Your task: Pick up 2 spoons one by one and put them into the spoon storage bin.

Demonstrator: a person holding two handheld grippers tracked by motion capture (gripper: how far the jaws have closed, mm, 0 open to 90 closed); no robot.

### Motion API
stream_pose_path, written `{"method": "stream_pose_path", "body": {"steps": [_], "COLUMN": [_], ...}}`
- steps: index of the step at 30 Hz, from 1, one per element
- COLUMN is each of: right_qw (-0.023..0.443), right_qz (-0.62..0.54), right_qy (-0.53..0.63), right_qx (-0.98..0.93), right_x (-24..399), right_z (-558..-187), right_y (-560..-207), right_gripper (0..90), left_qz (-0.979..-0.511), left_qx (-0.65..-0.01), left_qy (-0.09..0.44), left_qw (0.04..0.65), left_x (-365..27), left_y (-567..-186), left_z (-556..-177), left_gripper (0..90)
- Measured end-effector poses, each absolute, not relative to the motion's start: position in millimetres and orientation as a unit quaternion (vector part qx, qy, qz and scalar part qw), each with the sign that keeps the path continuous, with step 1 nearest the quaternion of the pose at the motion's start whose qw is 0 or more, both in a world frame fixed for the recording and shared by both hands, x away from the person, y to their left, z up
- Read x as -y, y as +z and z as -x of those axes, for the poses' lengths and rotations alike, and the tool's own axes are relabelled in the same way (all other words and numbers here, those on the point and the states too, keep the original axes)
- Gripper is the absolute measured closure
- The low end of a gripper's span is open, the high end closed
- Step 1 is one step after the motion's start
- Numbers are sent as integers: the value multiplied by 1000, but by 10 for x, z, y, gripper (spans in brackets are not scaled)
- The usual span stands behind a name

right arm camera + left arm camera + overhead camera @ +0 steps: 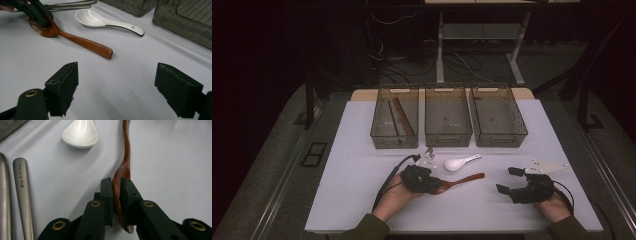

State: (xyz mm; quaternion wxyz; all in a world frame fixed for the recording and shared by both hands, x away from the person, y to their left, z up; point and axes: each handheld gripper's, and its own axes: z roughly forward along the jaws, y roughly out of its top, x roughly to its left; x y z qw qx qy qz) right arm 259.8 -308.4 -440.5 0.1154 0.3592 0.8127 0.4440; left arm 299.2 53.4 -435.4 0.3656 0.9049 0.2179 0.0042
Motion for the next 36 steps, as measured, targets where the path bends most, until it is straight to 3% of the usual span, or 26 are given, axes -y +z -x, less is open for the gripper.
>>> {"method": "stream_pose_path", "body": {"steps": [36], "right_qw": [116], "right_qz": [-361], "right_qy": [446], "right_qx": [-810], "right_x": [3052], "right_z": [-2590], "right_y": [-4401], "right_gripper": [189], "left_qz": [-890], "left_qx": [-197], "left_qy": [40], "left_qw": [409], "left_x": [-676], "left_y": [-4120], "left_z": [-3035], "left_gripper": [819]}}
